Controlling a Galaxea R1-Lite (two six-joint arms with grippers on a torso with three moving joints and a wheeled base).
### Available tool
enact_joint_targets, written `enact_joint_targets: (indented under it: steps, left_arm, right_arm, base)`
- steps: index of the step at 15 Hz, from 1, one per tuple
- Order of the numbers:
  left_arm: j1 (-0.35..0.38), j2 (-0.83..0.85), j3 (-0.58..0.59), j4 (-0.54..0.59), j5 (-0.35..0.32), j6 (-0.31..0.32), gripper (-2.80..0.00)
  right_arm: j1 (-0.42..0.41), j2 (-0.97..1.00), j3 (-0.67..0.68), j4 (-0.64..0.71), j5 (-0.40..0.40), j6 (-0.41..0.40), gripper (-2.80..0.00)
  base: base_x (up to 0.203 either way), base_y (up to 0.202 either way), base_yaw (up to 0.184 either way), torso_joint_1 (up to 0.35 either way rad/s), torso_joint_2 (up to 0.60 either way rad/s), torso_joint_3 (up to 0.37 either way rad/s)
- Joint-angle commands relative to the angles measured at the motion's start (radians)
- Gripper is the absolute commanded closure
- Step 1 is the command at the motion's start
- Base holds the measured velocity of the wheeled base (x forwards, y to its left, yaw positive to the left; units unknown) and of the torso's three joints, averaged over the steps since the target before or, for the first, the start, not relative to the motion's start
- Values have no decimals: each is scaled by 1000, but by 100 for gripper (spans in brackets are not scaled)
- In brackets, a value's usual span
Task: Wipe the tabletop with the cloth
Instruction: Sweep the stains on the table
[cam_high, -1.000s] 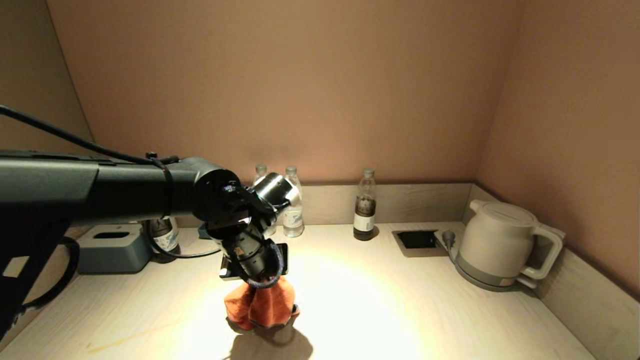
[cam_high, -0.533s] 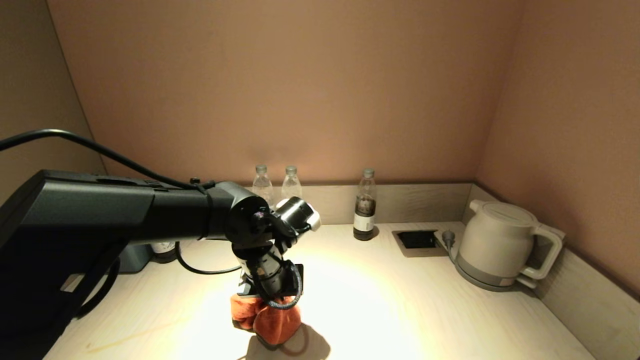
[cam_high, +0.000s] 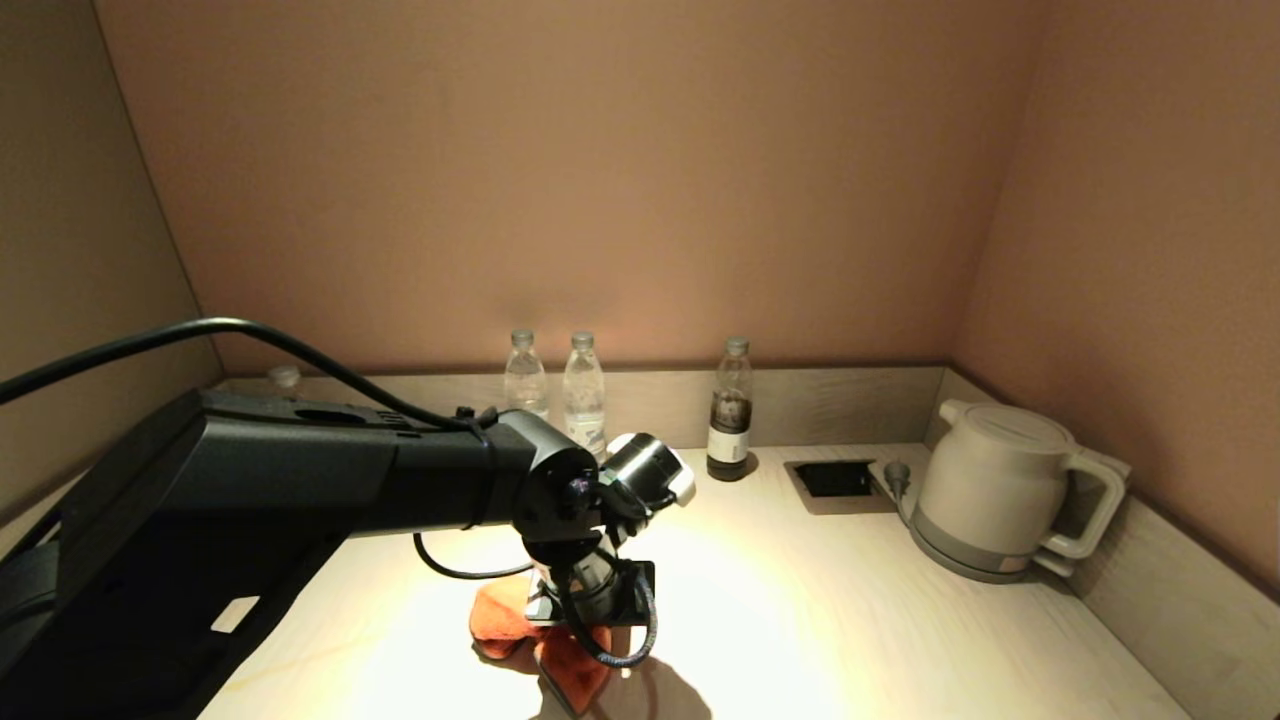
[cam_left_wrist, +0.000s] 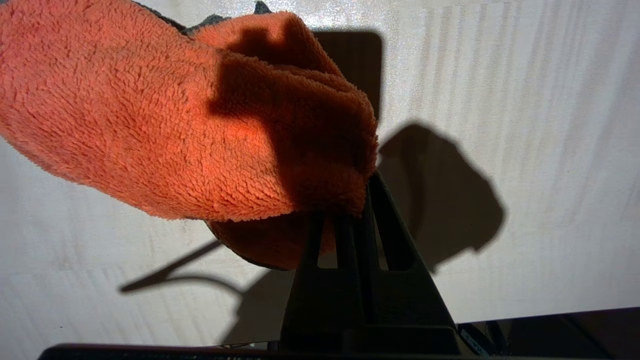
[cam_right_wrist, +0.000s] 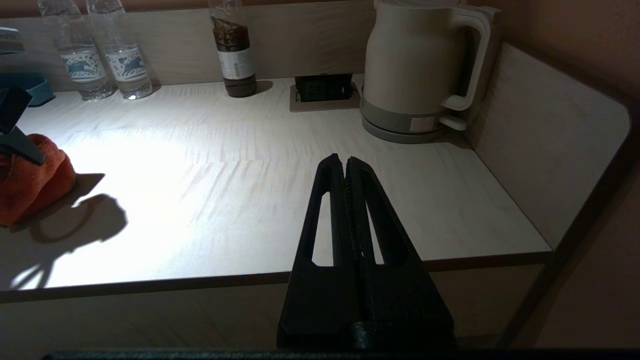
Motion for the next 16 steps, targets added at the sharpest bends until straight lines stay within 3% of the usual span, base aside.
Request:
enact_joint_targets:
  steps: [1,10,16]
  left_arm:
    - [-5,31,-7,7,2,-12,0]
    - [17,102,-73,-2,63,-12,0]
    - [34,141,-86,-104,114,4,0]
  right_arm:
    - [0,1,0,-1,0,0,0]
    - [0,1,0,-1,1,0,0]
    - [0,1,0,-1,1,0,0]
  base:
    - [0,0,0,0,0,0]
    - [0,0,0,0,0,0]
    - [0,0,0,0,0,0]
